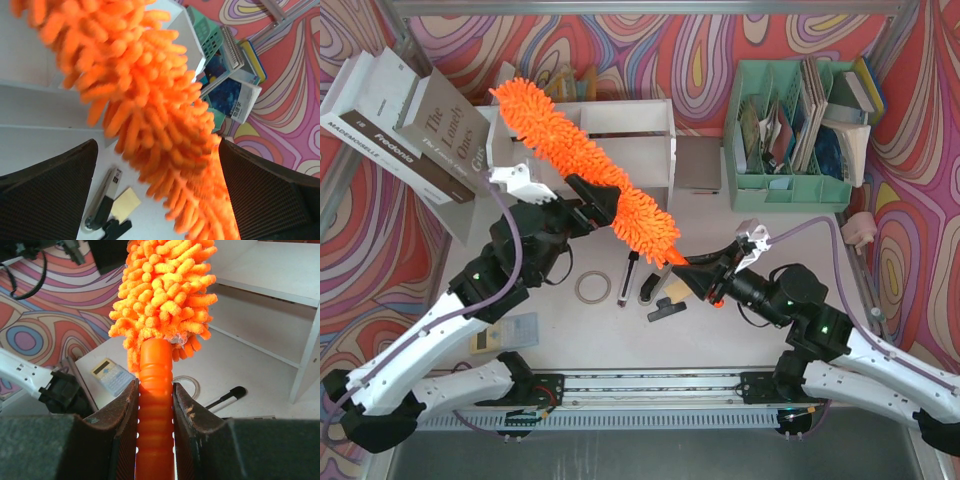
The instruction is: Dust the bookshelf with a duster
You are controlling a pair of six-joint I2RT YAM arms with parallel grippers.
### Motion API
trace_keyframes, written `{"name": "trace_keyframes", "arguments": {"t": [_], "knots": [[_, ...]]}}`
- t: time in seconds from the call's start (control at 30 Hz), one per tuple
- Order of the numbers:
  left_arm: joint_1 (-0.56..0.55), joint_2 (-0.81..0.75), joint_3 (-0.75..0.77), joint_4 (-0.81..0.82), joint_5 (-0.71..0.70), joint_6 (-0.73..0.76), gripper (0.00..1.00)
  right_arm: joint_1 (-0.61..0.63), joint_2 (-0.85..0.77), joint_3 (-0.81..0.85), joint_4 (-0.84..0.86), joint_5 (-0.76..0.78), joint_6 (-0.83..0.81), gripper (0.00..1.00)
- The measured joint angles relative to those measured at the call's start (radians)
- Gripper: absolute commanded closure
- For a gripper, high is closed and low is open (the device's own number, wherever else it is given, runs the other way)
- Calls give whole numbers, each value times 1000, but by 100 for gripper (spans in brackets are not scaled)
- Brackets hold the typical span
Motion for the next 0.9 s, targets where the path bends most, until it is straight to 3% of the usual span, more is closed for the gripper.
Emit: {"name": "trace_keyframes", "arguments": {"t": [0.23, 0.37, 0.47, 0.57, 0.7, 0.9], "knots": [[-10, 93, 13, 91, -4, 19, 32, 0, -40, 0, -42, -58, -4, 100], [-39, 139, 35, 100, -32, 22, 58, 0, -72, 5, -81, -68, -16, 100], [-100, 153, 56, 121, -114, 19, 77, -1, -84, 23, -146, -61, -19, 99], [-219, 164, 75, 184, -270, 35, 89, 3, -93, 34, -203, -58, -23, 94], [-372, 191, 77, 322, -486, 104, 100, 13, -121, 35, -253, -54, -35, 79], [-486, 251, 75, 465, -735, 161, 100, 12, -179, 35, -308, 4, -45, 48]]}}
